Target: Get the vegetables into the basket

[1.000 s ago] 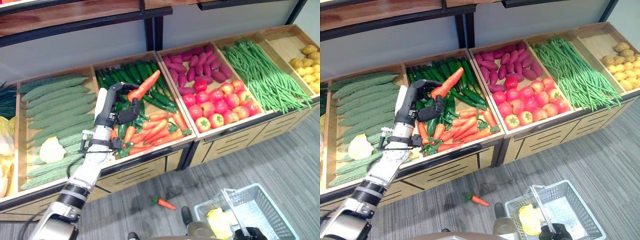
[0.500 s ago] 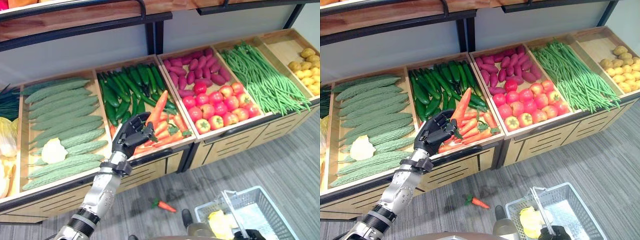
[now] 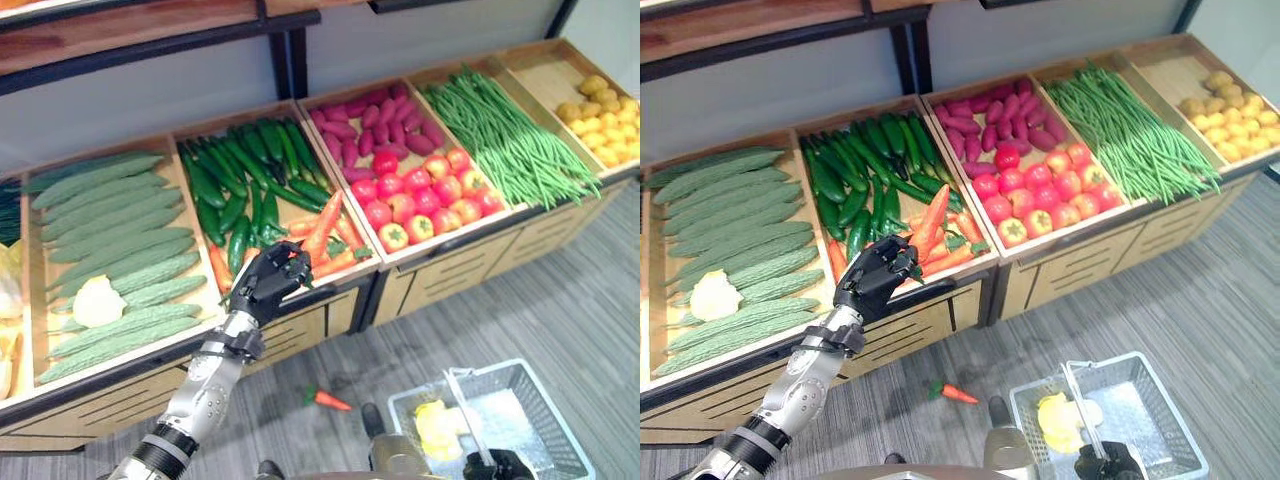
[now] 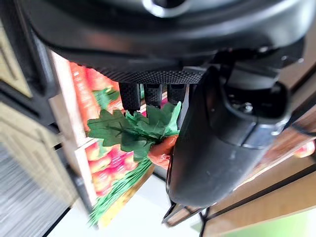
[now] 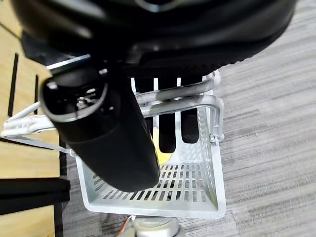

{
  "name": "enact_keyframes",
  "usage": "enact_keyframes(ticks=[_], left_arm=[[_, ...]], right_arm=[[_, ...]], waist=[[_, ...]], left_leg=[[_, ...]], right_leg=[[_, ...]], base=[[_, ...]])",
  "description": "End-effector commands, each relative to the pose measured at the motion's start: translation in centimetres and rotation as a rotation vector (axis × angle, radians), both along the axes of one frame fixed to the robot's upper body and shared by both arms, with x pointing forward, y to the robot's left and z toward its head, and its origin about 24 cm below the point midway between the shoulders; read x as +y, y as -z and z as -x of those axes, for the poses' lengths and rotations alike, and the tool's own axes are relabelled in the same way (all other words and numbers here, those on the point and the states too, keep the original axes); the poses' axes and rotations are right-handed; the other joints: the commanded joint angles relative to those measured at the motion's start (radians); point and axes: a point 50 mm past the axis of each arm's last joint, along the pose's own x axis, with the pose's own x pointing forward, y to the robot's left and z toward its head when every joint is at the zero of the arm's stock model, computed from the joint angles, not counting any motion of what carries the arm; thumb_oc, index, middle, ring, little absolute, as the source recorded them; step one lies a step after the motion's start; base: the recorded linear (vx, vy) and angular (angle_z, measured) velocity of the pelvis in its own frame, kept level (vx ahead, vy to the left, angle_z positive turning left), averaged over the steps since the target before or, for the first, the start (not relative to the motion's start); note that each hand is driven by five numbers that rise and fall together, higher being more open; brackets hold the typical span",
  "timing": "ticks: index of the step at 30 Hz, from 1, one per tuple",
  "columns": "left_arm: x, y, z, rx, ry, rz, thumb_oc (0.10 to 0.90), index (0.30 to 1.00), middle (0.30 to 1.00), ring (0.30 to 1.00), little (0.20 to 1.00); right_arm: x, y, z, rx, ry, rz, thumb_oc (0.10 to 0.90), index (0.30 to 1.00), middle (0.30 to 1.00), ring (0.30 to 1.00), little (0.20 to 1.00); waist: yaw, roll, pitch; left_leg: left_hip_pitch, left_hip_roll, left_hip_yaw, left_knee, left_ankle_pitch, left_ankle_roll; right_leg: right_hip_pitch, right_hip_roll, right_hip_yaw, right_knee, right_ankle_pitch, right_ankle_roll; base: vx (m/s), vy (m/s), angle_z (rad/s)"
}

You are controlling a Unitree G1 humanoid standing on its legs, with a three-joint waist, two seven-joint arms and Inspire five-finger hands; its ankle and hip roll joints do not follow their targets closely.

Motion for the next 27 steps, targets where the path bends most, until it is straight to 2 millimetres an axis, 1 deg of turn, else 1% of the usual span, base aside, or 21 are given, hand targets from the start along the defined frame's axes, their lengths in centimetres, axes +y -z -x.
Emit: enact_keyframes(ticks=[1,2,3,4,5,6,7,8,9,10,11,12,13,15,17,18,20,21,22,25,27], left_arm=[[-1.6,-5.9,-2.1,-0.284,0.057,0.075,0.400,0.300,0.300,0.300,0.300],[-1.7,-5.9,-2.3,-0.279,0.057,0.071,0.400,0.300,0.300,0.300,0.300],[-1.7,-6.0,-2.4,-0.287,0.054,0.055,0.400,0.300,0.300,0.300,0.300],[-1.7,-6.0,-2.4,-0.288,0.053,0.055,0.400,0.300,0.300,0.300,0.300],[-1.4,-6.0,-2.4,-0.289,0.045,0.038,0.400,0.300,0.300,0.300,0.300],[-1.0,-6.1,-2.5,-0.291,0.044,0.018,0.400,0.300,0.300,0.300,0.300],[-0.7,-6.0,-2.4,-0.287,0.053,-0.017,0.400,0.300,0.300,0.300,0.300],[-0.7,-6.0,-2.4,-0.287,0.054,-0.017,0.400,0.300,0.300,0.300,0.300],[-0.4,-5.9,-2.3,-0.285,0.052,-0.028,0.400,0.300,0.300,0.300,0.300],[0.0,-5.7,-2.0,-0.277,0.043,-0.036,0.400,0.300,0.300,0.300,0.300],[0.5,-5.8,-1.5,-0.283,0.039,-0.043,0.400,0.300,0.300,0.300,0.300],[1.0,-5.7,-1.2,-0.283,0.030,-0.049,0.400,0.300,0.300,0.300,0.300],[1.0,-5.7,-1.1,-0.282,0.029,-0.049,0.400,0.300,0.300,0.300,0.300],[1.8,-5.2,-0.5,-0.264,0.012,-0.067,0.400,0.300,0.300,0.300,0.300],[2.4,-5.0,-0.1,-0.252,-0.007,-0.071,0.400,0.300,0.300,0.300,0.300],[2.5,-5.0,-0.1,-0.251,-0.008,-0.072,0.400,0.300,0.300,0.300,0.300],[2.9,-5.0,0.0,-0.255,-0.020,-0.078,0.400,0.300,0.300,0.300,0.300],[2.9,-5.0,0.0,-0.254,-0.020,-0.079,0.400,0.300,0.300,0.300,0.300],[3.1,-4.9,0.2,-0.251,-0.026,-0.088,0.400,0.300,0.300,0.300,0.300],[3.0,-4.7,0.2,-0.243,-0.023,-0.086,0.400,0.300,0.300,0.300,0.300],[2.8,-4.8,0.1,-0.244,-0.013,-0.077,0.400,0.300,0.300,0.300,0.300]], right_arm=[[-0.7,-0.3,0.5,-0.010,0.030,0.021,0.400,0.300,0.300,0.300,0.300],[-0.7,-0.3,0.5,-0.012,0.038,0.022,0.400,0.300,0.300,0.300,0.300],[-0.3,-0.1,0.3,-0.011,0.037,0.011,0.400,0.300,0.300,0.300,0.300],[-0.2,-0.1,0.3,-0.012,0.037,0.011,0.400,0.300,0.300,0.300,0.300],[0.1,0.0,0.2,-0.016,0.037,-0.001,0.400,0.300,0.300,0.300,0.300],[0.3,0.1,0.2,-0.014,0.034,-0.006,0.400,0.300,0.300,0.300,0.300],[0.4,0.1,-0.4,-0.016,0.011,-0.008,0.400,0.300,0.300,0.300,0.300],[0.4,0.1,-0.4,-0.016,0.011,-0.008,0.400,0.300,0.300,0.300,0.300],[0.5,0.1,-0.5,-0.015,-0.002,-0.008,0.400,0.300,0.300,0.300,0.300],[0.5,0.1,-0.7,-0.013,-0.018,-0.006,0.400,0.300,0.300,0.300,0.300],[0.4,-0.1,-1.3,-0.018,-0.031,0.003,0.400,0.300,0.300,0.300,0.300],[0.3,-0.1,-1.6,-0.022,-0.043,0.010,0.400,0.300,0.300,0.300,0.300],[0.3,-0.1,-1.6,-0.021,-0.045,0.011,0.400,0.300,0.300,0.300,0.300],[0.3,-0.3,-2.4,-0.033,-0.068,0.021,0.400,0.300,0.300,0.300,0.300],[0.5,-0.5,-3.5,-0.062,-0.087,0.021,0.400,0.300,0.300,0.300,0.300],[0.5,-0.5,-3.5,-0.062,-0.087,0.020,0.400,0.300,0.300,0.300,0.300],[0.8,-0.6,-4.2,-0.084,-0.103,0.018,0.400,0.300,0.300,0.300,0.300],[0.8,-0.6,-4.2,-0.084,-0.104,0.017,0.400,0.300,0.300,0.300,0.300],[1.2,-0.5,-4.5,-0.092,-0.117,0.006,0.400,0.300,0.300,0.300,0.300],[1.2,-0.4,-4.2,-0.089,-0.106,0.003,0.400,0.300,0.300,0.300,0.300],[1.0,-0.3,-3.7,-0.076,-0.086,0.000,0.400,0.300,0.300,0.300,0.300]], waist=[[-0.029,-0.019,0.029],[-0.040,-0.023,0.036],[-0.050,-0.026,0.048],[-0.046,-0.026,0.048],[-0.039,-0.027,0.054],[-0.020,-0.023,0.063],[0.002,-0.012,0.070],[0.000,-0.013,0.071],[0.007,-0.011,0.068],[0.019,-0.006,0.063],[0.045,-0.002,0.049],[0.061,-0.002,0.042],[0.062,-0.003,0.043],[0.091,-0.008,0.022],[0.123,-0.032,0.001],[0.125,-0.032,0.002],[0.150,-0.044,-0.004],[0.151,-0.045,-0.004],[0.170,-0.058,-0.011],[0.170,-0.058,-0.017],[0.169,-0.058,-0.024]], left_leg=[[-0.031,0.030,0.004,0.153,-0.099,0.002],[-0.027,0.018,0.030,0.149,-0.109,0.011],[-0.022,0.014,0.088,0.141,-0.117,0.022],[-0.022,0.014,0.092,0.140,-0.118,0.022],[-0.021,0.017,0.115,0.138,-0.121,0.028],[-0.018,0.026,0.152,0.132,-0.112,0.033],[-0.025,0.028,0.197,0.115,-0.101,0.052],[-0.023,0.028,0.196,0.113,-0.100,0.051],[-0.023,0.027,0.220,0.099,-0.088,0.055],[-0.024,0.031,0.254,0.092,-0.079,0.064],[-0.031,0.036,0.297,0.083,-0.076,0.078],[-0.031,0.038,0.325,0.085,-0.079,0.087],[-0.028,0.038,0.327,0.087,-0.081,0.087],[-0.036,0.032,0.361,0.089,-0.090,0.103],[-0.057,0.024,0.400,0.105,-0.095,0.112],[-0.055,0.025,0.402,0.107,-0.096,0.111],[-0.067,0.034,0.438,0.124,-0.104,0.117],[-0.066,0.035,0.439,0.126,-0.104,0.116],[-0.082,0.050,0.468,0.151,-0.100,0.108],[-0.089,0.069,0.474,0.168,-0.091,0.094],[-0.097,0.102,0.476,0.181,-0.073,0.074]], right_leg=[[-0.007,-0.083,-0.031,0.057,0.062,0.101],[-0.023,-0.090,-0.014,0.037,0.101,0.114],[-0.066,-0.101,-0.017,0.014,0.161,0.115],[-0.068,-0.099,-0.013,0.013,0.163,0.115],[-0.085,-0.111,-0.058,0.015,0.155,0.109],[-0.090,-0.134,-0.176,0.054,0.116,0.086],[-0.063,-0.163,-0.335,0.157,0.051,0.044],[-0.064,-0.164,-0.336,0.165,0.044,0.043],[-0.048,-0.170,-0.377,0.205,0.026,0.034],[-0.029,-0.177,-0.421,0.254,0.005,0.024],[0.012,-0.173,-0.467,0.308,-0.023,0.012],[0.037,-0.177,-0.495,0.344,-0.034,0.005],[0.036,-0.177,-0.492,0.348,-0.037,0.005],[0.101,-0.162,-0.508,0.373,-0.040,0.007],[0.178,-0.121,-0.494,0.329,-0.014,0.019],[0.181,-0.119,-0.492,0.324,-0.011,0.019],[0.213,-0.121,-0.536,0.277,0.002,0.023],[0.215,-0.120,-0.535,0.273,0.004,0.023],[0.228,-0.094,-0.569,0.207,-0.015,0.020],[0.230,-0.074,-0.575,0.172,-0.044,0.012],[0.251,-0.047,-0.581,0.106,-0.097,-0.004]], base=[[-0.09,0.165,-0.23],[-0.19,0.242,-0.46],[-0.15,0.163,-0.66],[-0.14,0.119,-0.97],[-0.11,0.096,-1.05],[-0.32,0.245,-1.32],[-0.27,0.202,-1.34],[-0.27,0.213,-1.51],[-0.14,0.136,-1.21],[-0.21,0.222,-0.82],[-0.16,0.210,-1.69],[-0.09,0.136,-2.31],[-0.05,0.098,-2.13],[-0.03,0.042,-0.72],[-0.03,-0.037,-0.84],[-0.06,-0.059,-0.90],[-0.06,-0.042,-0.63],[-0.09,-0.107,-0.62],[-0.06,-0.103,-0.65],[-0.02,-0.127,-0.53],[0.00,-0.168,-0.35]])
